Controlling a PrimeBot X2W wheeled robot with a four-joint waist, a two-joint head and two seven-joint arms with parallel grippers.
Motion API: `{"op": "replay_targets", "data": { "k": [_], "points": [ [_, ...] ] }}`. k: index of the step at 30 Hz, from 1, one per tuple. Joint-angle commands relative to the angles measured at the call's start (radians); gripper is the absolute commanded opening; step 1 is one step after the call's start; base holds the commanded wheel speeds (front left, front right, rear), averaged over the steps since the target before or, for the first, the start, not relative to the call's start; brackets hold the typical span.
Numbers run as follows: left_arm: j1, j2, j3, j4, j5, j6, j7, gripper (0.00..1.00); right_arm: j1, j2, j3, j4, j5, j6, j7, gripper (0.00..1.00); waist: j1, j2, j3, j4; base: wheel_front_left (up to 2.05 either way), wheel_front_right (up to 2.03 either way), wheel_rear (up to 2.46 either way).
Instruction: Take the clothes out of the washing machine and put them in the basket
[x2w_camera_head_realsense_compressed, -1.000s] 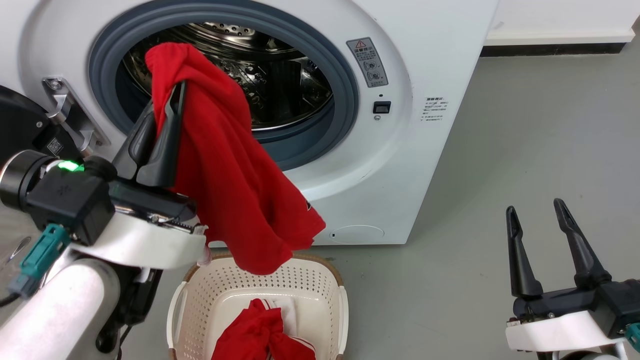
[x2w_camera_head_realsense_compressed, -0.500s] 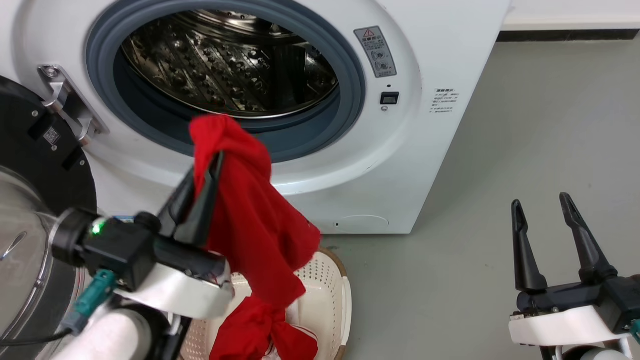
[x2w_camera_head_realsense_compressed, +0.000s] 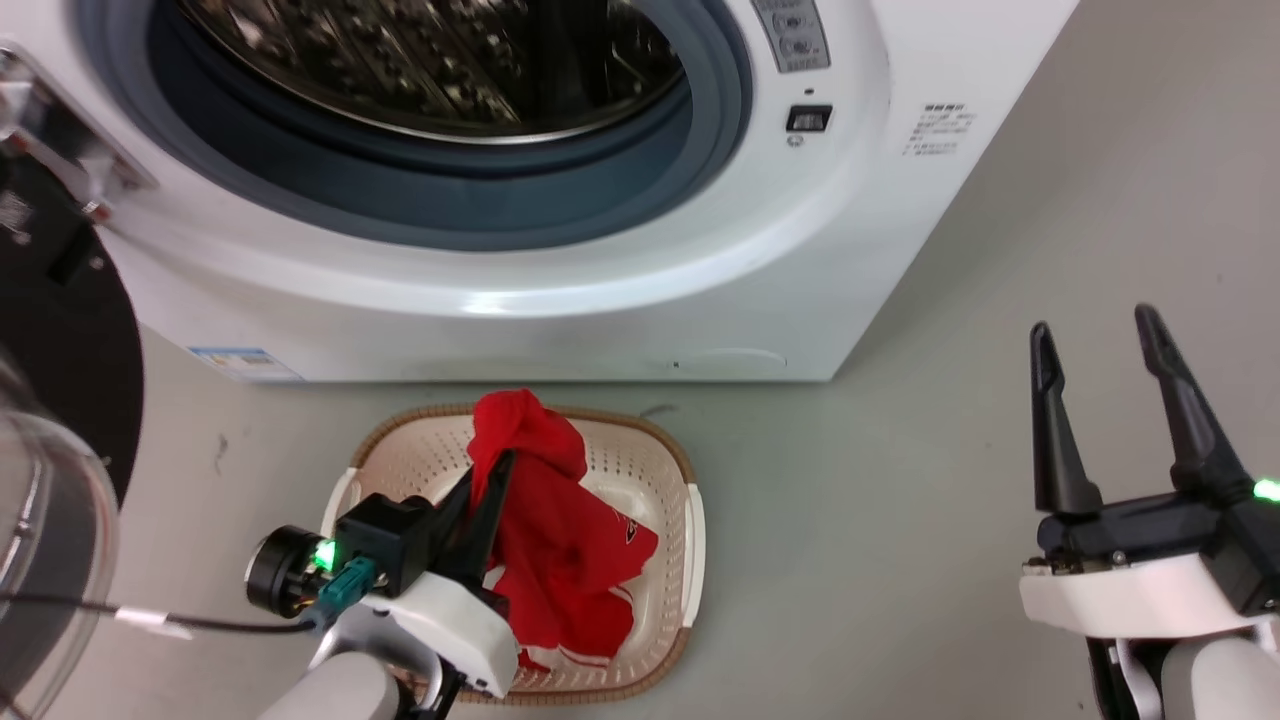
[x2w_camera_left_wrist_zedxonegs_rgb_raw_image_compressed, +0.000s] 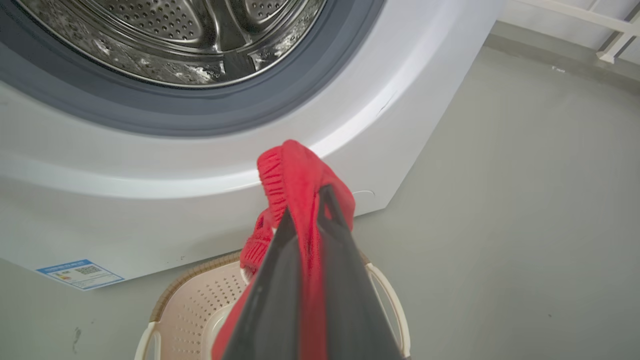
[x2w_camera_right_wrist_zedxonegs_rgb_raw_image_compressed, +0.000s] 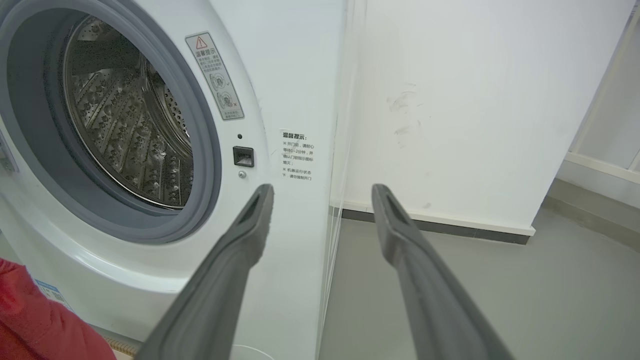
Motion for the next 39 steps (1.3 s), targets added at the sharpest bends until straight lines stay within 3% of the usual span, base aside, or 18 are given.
{"op": "replay_targets", "data": {
  "k": [1,16,25,34,35,39],
  "points": [
    [-0.025,-0.016,-0.001,0.035,-0.005,-0.013,-0.010,0.00,-0.021,0.001,-0.001,-0.004,-0.007,-0.001,-0.002,1.00,-0.0001,0.0000,0.057,-0.012,0.00,0.00,0.00],
    [-0.341,-0.220,-0.043,0.750,0.032,-0.218,-0.046,0.00,-0.180,0.001,-0.010,-0.061,-0.004,-0.001,-0.002,1.00,-0.0001,0.0000,0.396,-0.061,0.00,0.00,0.00],
    [-0.590,-0.305,-0.092,1.135,0.089,-0.278,-0.032,0.00,-0.256,0.001,-0.035,-0.099,0.019,-0.001,-0.002,1.00,-0.0001,0.0000,0.595,-0.095,0.00,0.00,0.00],
    [-0.653,-0.320,-0.112,1.214,0.090,-0.276,0.056,0.00,-0.276,0.001,-0.041,-0.103,0.033,-0.001,-0.002,1.00,-0.0001,0.0000,0.642,-0.101,0.00,0.00,0.00],
    [-0.655,-0.321,-0.116,1.216,0.094,-0.277,0.048,1.00,-0.279,0.001,-0.038,-0.101,0.032,-0.001,-0.002,1.00,-0.0001,0.0000,0.639,-0.101,0.00,0.00,0.00],
    [-0.628,-0.329,-0.116,1.220,0.081,-0.290,0.031,1.00,-0.278,0.001,-0.034,-0.093,0.033,-0.001,-0.002,1.00,-0.0001,0.0000,0.606,-0.095,0.00,0.00,0.00]
  ]
}}
